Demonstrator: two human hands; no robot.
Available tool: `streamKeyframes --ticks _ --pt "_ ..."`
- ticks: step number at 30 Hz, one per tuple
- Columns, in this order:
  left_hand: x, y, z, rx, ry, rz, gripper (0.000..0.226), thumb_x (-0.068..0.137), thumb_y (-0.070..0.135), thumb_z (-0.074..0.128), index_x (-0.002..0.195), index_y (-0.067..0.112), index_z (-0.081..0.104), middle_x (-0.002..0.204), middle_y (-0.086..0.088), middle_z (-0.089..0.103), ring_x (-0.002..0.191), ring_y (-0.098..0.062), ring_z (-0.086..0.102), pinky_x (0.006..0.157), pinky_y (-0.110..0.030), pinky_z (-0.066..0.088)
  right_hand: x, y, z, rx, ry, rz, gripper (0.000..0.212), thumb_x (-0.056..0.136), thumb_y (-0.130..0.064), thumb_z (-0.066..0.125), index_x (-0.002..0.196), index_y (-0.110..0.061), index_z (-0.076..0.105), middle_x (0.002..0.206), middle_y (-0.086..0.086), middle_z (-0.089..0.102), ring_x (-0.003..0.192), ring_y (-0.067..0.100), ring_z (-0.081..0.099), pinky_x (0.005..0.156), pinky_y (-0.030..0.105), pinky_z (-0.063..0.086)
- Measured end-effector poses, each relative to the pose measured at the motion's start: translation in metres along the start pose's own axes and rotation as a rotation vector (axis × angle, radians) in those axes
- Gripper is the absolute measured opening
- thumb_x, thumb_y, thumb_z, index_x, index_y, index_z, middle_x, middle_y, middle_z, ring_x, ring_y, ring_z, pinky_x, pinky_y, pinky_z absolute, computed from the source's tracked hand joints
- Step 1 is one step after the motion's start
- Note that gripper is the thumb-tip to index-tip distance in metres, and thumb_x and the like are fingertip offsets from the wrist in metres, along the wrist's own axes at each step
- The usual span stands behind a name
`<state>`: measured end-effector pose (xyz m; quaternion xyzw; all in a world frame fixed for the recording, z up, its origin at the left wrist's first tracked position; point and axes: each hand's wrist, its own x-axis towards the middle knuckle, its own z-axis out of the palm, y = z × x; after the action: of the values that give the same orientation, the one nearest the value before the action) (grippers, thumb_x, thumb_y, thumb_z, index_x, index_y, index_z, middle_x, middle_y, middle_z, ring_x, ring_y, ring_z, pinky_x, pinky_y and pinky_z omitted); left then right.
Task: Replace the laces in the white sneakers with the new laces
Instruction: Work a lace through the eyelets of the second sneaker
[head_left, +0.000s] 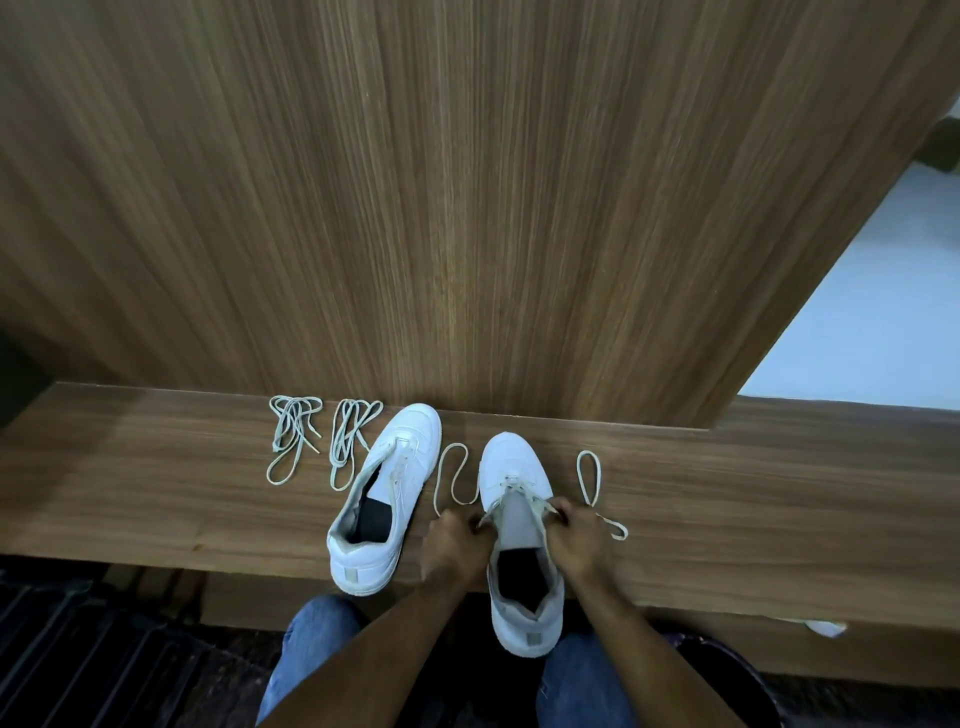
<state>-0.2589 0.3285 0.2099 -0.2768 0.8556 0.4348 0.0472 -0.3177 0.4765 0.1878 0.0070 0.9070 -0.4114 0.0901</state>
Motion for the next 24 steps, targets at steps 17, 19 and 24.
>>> streamKeyframes --ticks 17,19,24 --pt "0.036 0.043 0.020 0.643 0.011 0.337 0.032 0.095 0.023 0.043 0.125 0.022 0.052 0.131 -0.002 0.043 0.109 -0.028 0.060 0.084 -0.036 0.046 0.008 0.020 -0.001 0.218 -0.072 -0.064 0.023 0.086 0.002 0.053 0.074 -0.011 0.068 0.068 -0.002 0.066 0.059 -0.010 0.054 0.063 0.020 0.043" --pt "0.042 0.044 0.021 0.647 0.051 0.370 0.028 0.097 0.022 0.039 0.122 0.019 0.053 0.128 -0.002 0.047 0.104 -0.028 0.063 0.084 -0.036 0.047 0.008 0.020 -0.001 0.212 -0.072 -0.067 0.023 0.085 0.002 0.053 0.073 -0.010 0.068 0.066 -0.004 0.065 0.059 -0.007 0.054 0.063 0.020 0.043" --pt "0.049 0.037 0.014 0.103 0.205 0.087 0.023 0.090 0.025 0.046 0.104 0.013 0.059 0.098 -0.010 0.067 0.095 -0.032 0.063 0.082 -0.035 0.050 0.009 0.023 0.002 0.174 -0.034 -0.043 0.019 0.083 -0.011 0.054 0.079 -0.015 0.072 0.079 0.002 0.073 0.076 0.015 0.066 0.073 0.029 0.049"
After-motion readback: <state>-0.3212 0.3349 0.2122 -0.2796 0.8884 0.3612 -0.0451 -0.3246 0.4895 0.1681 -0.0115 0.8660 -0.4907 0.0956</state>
